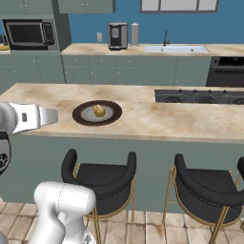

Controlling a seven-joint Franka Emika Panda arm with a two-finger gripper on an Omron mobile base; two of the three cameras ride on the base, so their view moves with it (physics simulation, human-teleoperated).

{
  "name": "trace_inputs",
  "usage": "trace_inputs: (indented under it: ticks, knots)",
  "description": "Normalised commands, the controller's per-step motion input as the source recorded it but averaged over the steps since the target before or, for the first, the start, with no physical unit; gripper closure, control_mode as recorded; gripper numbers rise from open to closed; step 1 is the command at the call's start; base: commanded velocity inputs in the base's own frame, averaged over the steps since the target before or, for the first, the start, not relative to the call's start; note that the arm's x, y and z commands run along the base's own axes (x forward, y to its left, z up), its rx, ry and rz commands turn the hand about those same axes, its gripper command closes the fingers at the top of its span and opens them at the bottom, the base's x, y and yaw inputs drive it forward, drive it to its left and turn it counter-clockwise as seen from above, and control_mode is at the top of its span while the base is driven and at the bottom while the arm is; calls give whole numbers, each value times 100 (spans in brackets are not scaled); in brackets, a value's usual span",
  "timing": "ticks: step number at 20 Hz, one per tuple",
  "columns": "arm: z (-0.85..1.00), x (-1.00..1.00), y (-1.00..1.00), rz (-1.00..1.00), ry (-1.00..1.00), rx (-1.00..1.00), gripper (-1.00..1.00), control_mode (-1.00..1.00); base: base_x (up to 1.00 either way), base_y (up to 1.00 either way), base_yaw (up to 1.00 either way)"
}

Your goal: Move the hot dog bun to the plate on the dining table and place the condiment next to that plate. Then navigate to the fridge and take the sausage and place it on the plate as well.

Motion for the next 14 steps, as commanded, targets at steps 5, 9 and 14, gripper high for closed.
trace_inputs:
  ticks: [5, 9, 14]
  knots:
    - [-1, -14, -4, 0, -1, 0, -100, -100, 0, 0, 0]
    - [0, 0, -44, 0, 0, 6, -100, -100, 0, 0, 0]
    - [0, 0, -14, 0, 0, 1, -100, 100, -3, 0, 0]
